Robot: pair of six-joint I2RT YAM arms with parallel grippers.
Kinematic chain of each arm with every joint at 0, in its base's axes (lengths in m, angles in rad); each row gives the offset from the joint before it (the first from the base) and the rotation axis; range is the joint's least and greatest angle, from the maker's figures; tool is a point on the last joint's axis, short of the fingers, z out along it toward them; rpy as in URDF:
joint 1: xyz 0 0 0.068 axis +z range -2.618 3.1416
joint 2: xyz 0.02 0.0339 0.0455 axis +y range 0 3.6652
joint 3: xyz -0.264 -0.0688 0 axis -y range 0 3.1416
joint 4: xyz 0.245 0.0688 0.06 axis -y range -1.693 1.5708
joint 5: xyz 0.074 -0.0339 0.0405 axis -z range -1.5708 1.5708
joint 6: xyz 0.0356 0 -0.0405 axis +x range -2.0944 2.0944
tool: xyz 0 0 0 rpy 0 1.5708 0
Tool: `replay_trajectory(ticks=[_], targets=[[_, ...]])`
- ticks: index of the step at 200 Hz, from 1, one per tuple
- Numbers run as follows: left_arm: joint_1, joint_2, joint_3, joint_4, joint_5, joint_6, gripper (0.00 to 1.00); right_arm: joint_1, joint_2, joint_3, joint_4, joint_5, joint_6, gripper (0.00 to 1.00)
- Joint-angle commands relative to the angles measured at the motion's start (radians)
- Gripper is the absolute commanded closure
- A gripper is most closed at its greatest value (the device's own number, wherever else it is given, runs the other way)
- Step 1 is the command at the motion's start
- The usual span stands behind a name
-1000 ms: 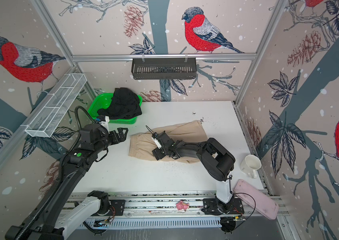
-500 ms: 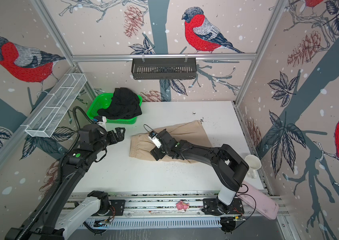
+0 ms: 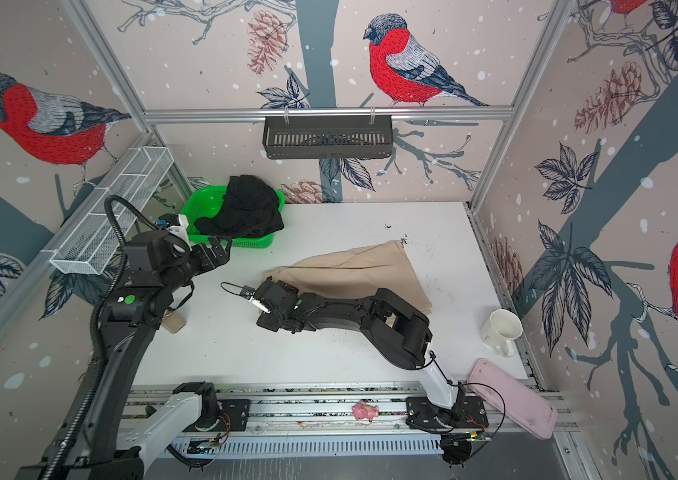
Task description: Fold and stack the shorts
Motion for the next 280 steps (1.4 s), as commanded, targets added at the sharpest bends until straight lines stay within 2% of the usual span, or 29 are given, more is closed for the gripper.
replay_trajectory(ticks=[1, 36, 74, 101, 126, 162, 180, 197, 228, 254, 280], targets=[[0.019, 0.018, 0.036, -0.059, 0.007, 0.045, 0.02, 0.010, 0.038, 0.039, -0.023, 0.042, -0.083, 0.07], [0.079, 0.044, 0.044, -0.077, 0.025, 0.075, 0.02, 0.016, 0.088, 0.081, -0.051, 0.089, -0.132, 0.07], [0.091, 0.054, 0.005, -0.061, 0.041, 0.086, 0.02, 0.006, 0.122, 0.084, -0.048, 0.182, -0.172, 0.08], [0.100, 0.067, -0.012, -0.056, 0.026, 0.093, 0.02, 0.006, 0.138, 0.061, -0.034, 0.176, -0.175, 0.17], [0.109, 0.075, -0.022, -0.053, 0.006, 0.086, 0.02, 0.005, 0.126, 0.033, -0.003, 0.150, -0.160, 0.37], [0.120, 0.091, -0.053, -0.034, 0.002, 0.070, 0.02, -0.017, 0.059, -0.068, 0.104, 0.028, -0.094, 0.86], [0.120, 0.114, -0.079, -0.014, 0.010, 0.061, 0.02, -0.031, 0.014, -0.141, 0.205, -0.022, -0.055, 0.96], [0.120, 0.132, -0.115, 0.013, 0.026, 0.049, 0.02, -0.048, -0.032, -0.216, 0.314, -0.068, -0.012, 0.97], [0.120, 0.139, -0.240, 0.102, 0.144, -0.013, 0.02, -0.071, -0.087, -0.301, 0.448, -0.150, 0.059, 0.98], [0.118, 0.157, -0.363, 0.221, 0.256, -0.091, 0.02, -0.069, -0.108, -0.354, 0.532, -0.137, 0.061, 0.99], [0.113, 0.175, -0.450, 0.317, 0.288, -0.137, 0.02, -0.057, -0.090, -0.355, 0.543, -0.112, 0.040, 0.99]])
